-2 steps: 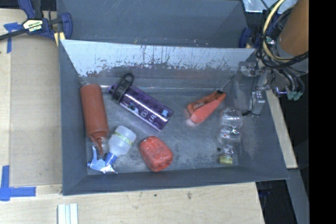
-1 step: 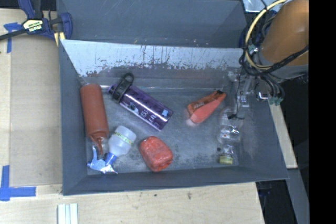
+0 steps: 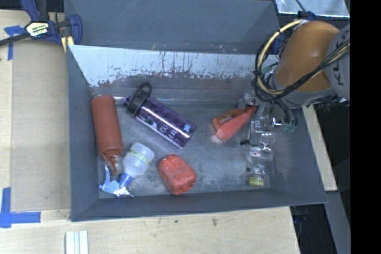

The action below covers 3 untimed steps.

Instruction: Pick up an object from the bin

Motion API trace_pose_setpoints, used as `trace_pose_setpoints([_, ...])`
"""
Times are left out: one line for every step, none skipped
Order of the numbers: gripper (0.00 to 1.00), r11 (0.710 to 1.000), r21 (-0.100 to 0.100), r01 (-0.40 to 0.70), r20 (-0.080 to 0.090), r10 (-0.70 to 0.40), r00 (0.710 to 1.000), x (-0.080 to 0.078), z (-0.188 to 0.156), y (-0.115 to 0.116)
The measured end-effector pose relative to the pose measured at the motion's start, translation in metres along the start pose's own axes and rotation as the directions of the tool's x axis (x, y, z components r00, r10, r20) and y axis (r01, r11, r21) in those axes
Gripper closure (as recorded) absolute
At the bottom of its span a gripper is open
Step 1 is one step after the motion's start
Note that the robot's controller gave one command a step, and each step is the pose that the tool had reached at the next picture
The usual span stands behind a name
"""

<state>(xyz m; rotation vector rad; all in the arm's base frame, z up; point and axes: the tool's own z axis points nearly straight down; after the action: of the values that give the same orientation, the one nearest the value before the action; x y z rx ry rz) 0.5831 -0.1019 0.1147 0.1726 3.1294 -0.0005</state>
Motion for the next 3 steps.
trace_pose_setpoints([0.00, 1.000, 0.000, -0.008, -0.001, 0.008, 1.000, -0.001, 0.042, 0.004])
trace_pose_setpoints([1.00, 0.978, 0.001, 0.209, 0.005, -0.209, 0.978, -0.024, 0.040, 0.026])
trace_pose_setpoints([1.00, 0.978, 0.001, 0.209, 0.005, -0.209, 0.978, -0.024, 0.040, 0.026])
